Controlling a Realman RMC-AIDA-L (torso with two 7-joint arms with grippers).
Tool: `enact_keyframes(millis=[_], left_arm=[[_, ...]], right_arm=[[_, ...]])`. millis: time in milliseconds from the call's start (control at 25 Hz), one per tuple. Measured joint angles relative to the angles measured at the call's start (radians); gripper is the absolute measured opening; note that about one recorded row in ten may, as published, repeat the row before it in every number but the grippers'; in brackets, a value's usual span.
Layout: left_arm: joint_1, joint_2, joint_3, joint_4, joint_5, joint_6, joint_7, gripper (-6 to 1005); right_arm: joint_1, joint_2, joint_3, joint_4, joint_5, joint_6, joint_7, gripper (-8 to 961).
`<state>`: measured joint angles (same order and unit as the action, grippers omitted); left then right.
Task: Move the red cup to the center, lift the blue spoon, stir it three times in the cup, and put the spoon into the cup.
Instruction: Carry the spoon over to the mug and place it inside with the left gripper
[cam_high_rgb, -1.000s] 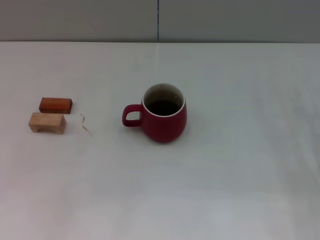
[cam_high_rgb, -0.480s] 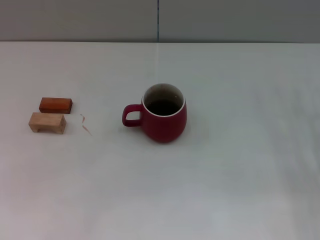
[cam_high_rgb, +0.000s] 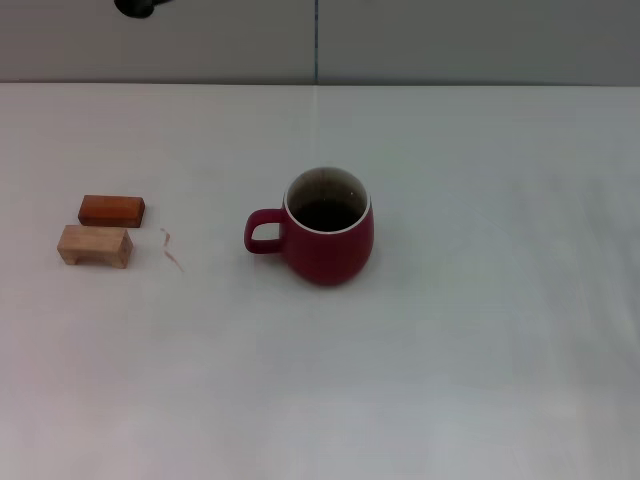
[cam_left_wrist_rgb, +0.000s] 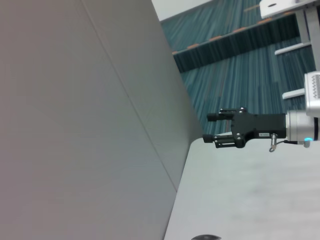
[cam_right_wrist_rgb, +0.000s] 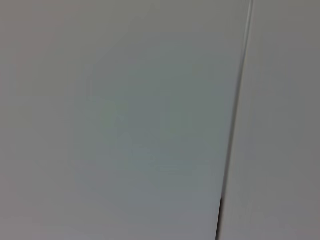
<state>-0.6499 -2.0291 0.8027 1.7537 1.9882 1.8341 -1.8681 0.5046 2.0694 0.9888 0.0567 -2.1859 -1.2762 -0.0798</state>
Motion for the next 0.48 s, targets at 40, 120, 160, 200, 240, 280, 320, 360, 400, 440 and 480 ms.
enact_keyframes(millis=[40, 120, 160, 200, 240, 280, 320, 360, 400, 440, 480], left_arm=[[-0.01, -0.003, 0.006, 0.002, 0.019, 0.01, 0.0, 173], [-0.025, -0.009, 0.025, 0.008, 0.063, 0.024, 0.0, 173], [-0.037, -0.016, 0.052, 0.014, 0.113, 0.029, 0.0, 173], [-0.037, -0.016, 0.052, 0.014, 0.113, 0.029, 0.0, 173], [-0.044, -0.021, 0.076, 0.017, 0.149, 0.03, 0.0, 173], [-0.049, -0.025, 0.1, 0.018, 0.185, 0.03, 0.001, 174], [-0.051, -0.027, 0.117, 0.019, 0.206, 0.03, 0.001, 174], [-0.057, -0.029, 0.167, 0.019, 0.252, 0.026, 0.0, 174], [-0.057, -0.029, 0.167, 0.019, 0.252, 0.026, 0.0, 174], [-0.058, -0.03, 0.192, 0.017, 0.275, 0.022, -0.003, 174], [-0.06, -0.031, 0.205, 0.016, 0.291, 0.019, -0.004, 174]], right_arm=[[0.0, 0.0, 0.0, 0.0, 0.0, 0.0, 0.0, 732], [0.0, 0.0, 0.001, 0.0, 0.0, 0.0, 0.0, 732], [0.0, 0.0, 0.001, 0.0, 0.0, 0.0, 0.0, 731], [0.0, 0.0, 0.001, 0.0, 0.0, 0.0, 0.0, 731], [0.0, 0.0, 0.001, 0.0, 0.0, 0.0, 0.0, 731], [0.0, 0.0, 0.001, 0.0, 0.0, 0.0, 0.0, 731], [0.0, 0.0, 0.001, -0.002, 0.0, 0.0, 0.0, 731], [0.0, 0.0, 0.001, -0.006, 0.0, 0.0, 0.0, 731], [0.0, 0.0, 0.001, -0.006, 0.0, 0.0, 0.0, 732], [0.0, 0.0, 0.001, -0.008, 0.0, 0.0, 0.0, 732], [0.0, 0.0, 0.001, -0.009, 0.0, 0.0, 0.0, 732]])
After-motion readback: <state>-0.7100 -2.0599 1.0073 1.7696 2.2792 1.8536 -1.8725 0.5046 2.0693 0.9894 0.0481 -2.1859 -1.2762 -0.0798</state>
